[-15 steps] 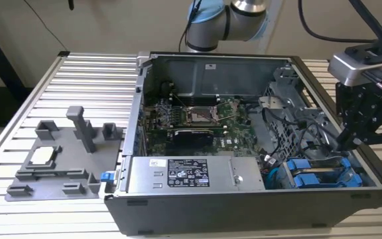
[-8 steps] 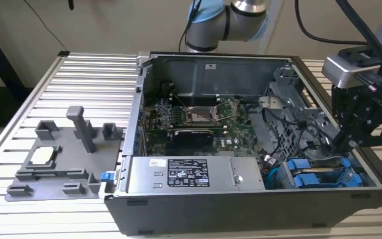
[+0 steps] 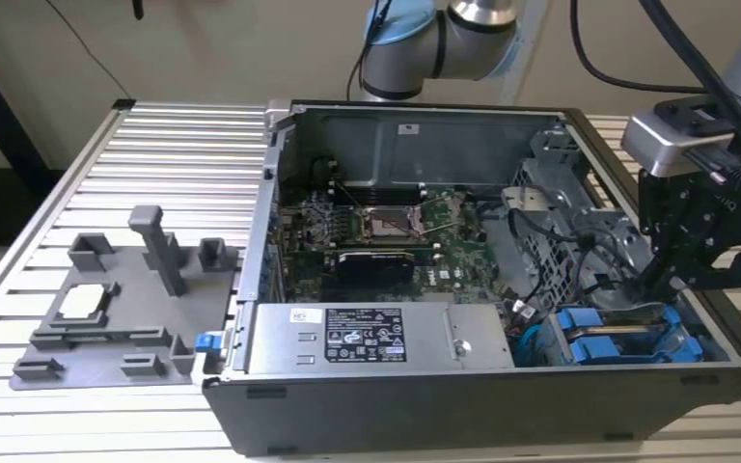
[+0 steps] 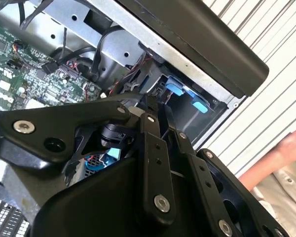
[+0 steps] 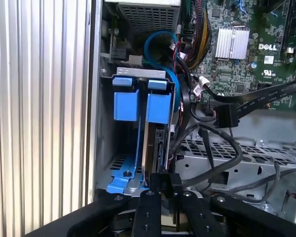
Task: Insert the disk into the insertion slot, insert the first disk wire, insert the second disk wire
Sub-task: 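Insert the first disk wire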
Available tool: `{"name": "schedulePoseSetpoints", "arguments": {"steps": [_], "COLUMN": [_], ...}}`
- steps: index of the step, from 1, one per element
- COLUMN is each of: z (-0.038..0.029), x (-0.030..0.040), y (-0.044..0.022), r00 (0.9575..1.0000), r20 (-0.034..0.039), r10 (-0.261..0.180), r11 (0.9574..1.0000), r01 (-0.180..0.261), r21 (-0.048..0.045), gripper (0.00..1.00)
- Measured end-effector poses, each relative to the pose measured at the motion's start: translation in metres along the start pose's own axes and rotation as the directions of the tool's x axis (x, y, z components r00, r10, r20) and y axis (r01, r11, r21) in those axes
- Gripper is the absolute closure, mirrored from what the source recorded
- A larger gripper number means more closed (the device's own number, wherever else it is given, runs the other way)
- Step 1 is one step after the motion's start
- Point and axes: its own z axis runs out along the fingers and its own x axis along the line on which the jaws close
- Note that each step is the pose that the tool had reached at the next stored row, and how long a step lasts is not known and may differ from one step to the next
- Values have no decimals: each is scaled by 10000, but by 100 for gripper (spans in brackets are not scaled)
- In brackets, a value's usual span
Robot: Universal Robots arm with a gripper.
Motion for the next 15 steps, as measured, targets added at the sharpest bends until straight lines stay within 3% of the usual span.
{"name": "schedulePoseSetpoints", "arguments": {"steps": [3,6,11,15], "z": [22,38,64,73], "x": [25,66,141,168], "y": [3,6,14,17], "r00": [9999,9992,9982,9966], "r20": [123,402,603,816], "r10": [11,33,52,108], "r11": [10000,10000,10000,9999], "r01": [-11,-33,-53,-110], "r21": [-14,3,14,22], "gripper": [81,81,81,81]}}
